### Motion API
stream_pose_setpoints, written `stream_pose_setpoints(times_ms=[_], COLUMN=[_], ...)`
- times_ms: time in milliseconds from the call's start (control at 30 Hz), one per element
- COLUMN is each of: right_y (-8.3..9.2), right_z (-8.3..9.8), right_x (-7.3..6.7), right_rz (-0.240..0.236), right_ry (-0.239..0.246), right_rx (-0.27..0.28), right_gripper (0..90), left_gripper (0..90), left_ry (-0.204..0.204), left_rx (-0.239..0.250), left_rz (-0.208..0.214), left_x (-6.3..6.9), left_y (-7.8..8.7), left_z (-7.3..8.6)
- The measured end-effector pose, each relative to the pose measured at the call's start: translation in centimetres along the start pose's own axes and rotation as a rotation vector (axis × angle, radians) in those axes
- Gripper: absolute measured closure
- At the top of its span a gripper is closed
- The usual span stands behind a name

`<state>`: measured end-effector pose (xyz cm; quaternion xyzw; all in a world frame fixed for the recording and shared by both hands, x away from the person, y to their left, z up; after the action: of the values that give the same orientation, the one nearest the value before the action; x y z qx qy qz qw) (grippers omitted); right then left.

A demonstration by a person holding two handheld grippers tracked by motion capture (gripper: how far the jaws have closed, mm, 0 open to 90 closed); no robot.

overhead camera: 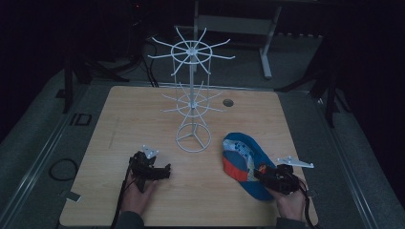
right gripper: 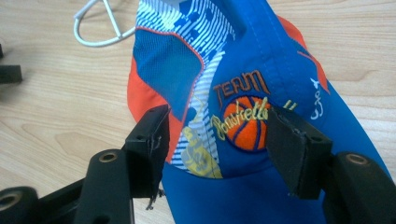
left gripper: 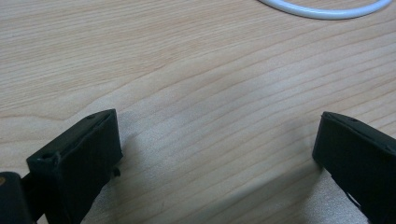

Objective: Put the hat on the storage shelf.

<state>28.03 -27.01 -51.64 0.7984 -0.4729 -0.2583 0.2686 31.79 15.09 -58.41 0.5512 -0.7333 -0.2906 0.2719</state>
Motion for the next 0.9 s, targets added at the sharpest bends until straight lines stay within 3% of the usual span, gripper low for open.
stream_pose_setpoints(times_ms=[300,600,800,900], right_y=[0.2,0.5,0.4,0.2], right_z=[-0.5,-1.3,-2.7,-3.5], right_x=[0.0,1.0,1.3,1.5], right_rz=[-0.019,-0.015,0.001,0.0], right_ry=[0.008,0.008,0.122,0.154], right_rx=[-0.001,-0.033,-0.092,-0.105], right_gripper=[39.9,35.3,32.6,32.5], left_gripper=[1.4,1.4,1.4,1.4], left_ry=[-0.001,0.0,0.0,-0.001], left_rx=[-0.001,0.0,0.0,-0.001], left_rz=[-0.001,-0.001,0.0,-0.001], left_x=[0.0,0.0,0.0,0.0], left_y=[0.0,0.0,0.0,0.0], left_z=[0.0,0.0,0.0,0.0])
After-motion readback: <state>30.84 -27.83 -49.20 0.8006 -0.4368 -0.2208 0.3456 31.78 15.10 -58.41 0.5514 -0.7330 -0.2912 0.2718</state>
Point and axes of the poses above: each handheld gripper's, and its own axes: y roughly backward along the jaws, z roughly out of its underside, x roughly to its right, the point moved 2 cm from there along -y, roughly forward along the jaws, and after that the axes turned 6 degrees about y, right-handed, at the moved point
